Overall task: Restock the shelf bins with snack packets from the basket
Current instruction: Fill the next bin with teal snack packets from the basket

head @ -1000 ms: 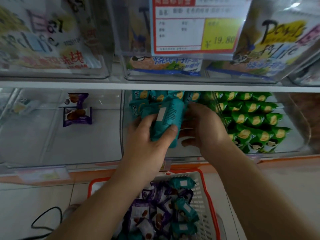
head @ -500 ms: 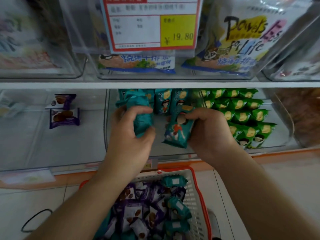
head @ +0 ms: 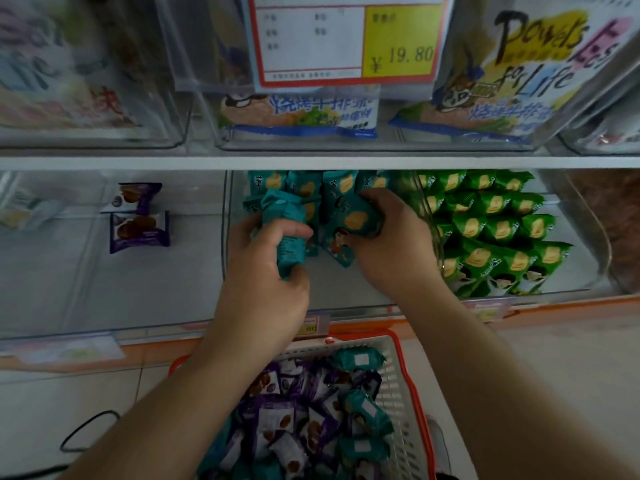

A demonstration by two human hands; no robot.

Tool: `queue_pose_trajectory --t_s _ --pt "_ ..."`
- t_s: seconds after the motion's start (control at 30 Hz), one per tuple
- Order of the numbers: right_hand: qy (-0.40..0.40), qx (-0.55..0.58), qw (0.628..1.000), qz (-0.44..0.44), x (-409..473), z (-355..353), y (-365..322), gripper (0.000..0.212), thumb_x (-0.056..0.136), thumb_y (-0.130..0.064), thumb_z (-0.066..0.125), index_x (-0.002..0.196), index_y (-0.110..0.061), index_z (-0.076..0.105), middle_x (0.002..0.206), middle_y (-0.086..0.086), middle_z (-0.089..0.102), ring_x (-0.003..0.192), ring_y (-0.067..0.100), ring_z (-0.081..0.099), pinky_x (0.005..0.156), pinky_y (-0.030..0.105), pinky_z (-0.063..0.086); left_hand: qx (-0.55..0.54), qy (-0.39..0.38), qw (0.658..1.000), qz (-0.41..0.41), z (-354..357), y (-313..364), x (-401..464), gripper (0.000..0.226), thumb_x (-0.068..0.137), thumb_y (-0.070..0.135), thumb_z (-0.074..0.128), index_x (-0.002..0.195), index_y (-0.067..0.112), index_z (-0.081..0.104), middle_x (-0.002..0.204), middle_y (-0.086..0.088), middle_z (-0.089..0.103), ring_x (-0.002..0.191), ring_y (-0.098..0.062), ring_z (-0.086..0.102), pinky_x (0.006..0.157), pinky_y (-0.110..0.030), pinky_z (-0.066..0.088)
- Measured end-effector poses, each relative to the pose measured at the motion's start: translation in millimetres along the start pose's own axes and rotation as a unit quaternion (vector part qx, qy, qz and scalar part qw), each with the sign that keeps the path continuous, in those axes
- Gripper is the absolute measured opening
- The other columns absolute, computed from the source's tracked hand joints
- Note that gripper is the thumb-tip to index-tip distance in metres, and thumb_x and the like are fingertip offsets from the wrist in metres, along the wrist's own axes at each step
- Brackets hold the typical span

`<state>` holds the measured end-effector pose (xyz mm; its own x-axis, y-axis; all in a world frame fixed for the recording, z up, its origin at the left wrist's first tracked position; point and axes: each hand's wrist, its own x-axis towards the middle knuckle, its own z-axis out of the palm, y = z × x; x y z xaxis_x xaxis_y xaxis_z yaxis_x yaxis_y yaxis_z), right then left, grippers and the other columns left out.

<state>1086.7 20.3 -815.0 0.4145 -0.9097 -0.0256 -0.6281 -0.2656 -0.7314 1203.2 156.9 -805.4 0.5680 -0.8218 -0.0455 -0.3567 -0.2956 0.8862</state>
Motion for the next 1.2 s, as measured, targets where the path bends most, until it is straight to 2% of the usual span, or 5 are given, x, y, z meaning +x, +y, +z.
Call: queue_pose_trajectory --t_s 0.4,0.6,0.87,1.03,1.2 --pt "0.005 -0.004 0.999 0.040 16 28 11 0.081 0.090 -0.002 0.069 0.160 -0.025 0.034 0.154 0.001 0.046 0.136 0.021 0.049 0.098 0.026 0.045 -0.005 -0.023 1.000 -0.002 -4 -3 3 0.043 0.092 0.000 0.065 0.114 0.037 0.064 0.138 0.009 0.037 0.107 0.010 0.048 0.077 0.007 0.036" --pt "0.009 0.007 0.999 0.043 14 27 13 0.077 0.094 -0.017 0.070 0.159 -0.032 0.031 0.146 0.004 0.049 0.113 0.020 0.055 0.085 0.028 0.041 -0.010 -0.031 0.999 0.003 1 1 4 0.037 0.093 0.004 0.064 0.112 0.036 0.065 0.138 0.007 0.041 0.101 0.028 0.044 0.072 0.006 0.038" --pt "0.044 0.026 0.994 0.101 4 24 -1 0.038 0.094 -0.021 0.064 0.126 -0.012 0.045 0.122 0.015 0.060 0.104 0.034 0.062 0.073 0.036 0.045 0.000 -0.007 0.999 0.031 4 -3 3 0.076 0.094 0.008 0.070 0.146 0.053 0.037 0.142 0.020 0.041 0.128 0.002 0.047 0.093 -0.008 0.044" --pt "-0.151 0.237 0.943 0.176 -12 0 -26 0.050 0.098 -0.063 0.055 0.113 -0.017 0.067 0.093 0.013 0.076 0.074 0.030 0.075 0.057 0.037 0.052 0.060 0.034 0.996 0.058 8 -2 0 0.091 0.089 0.018 0.077 0.159 0.034 0.022 0.155 0.015 0.040 0.125 0.006 0.046 0.102 -0.011 0.046" --pt "-0.161 0.292 0.936 0.113 -22 -11 -19 0.031 0.096 -0.028 0.072 0.124 -0.016 0.066 0.106 0.005 0.079 0.094 0.027 0.076 0.083 0.056 0.060 0.093 -0.011 0.989 0.117 11 5 -10 0.072 0.087 0.026 0.076 0.148 0.032 0.039 0.143 0.014 0.043 0.120 0.003 0.050 0.095 -0.008 0.044"
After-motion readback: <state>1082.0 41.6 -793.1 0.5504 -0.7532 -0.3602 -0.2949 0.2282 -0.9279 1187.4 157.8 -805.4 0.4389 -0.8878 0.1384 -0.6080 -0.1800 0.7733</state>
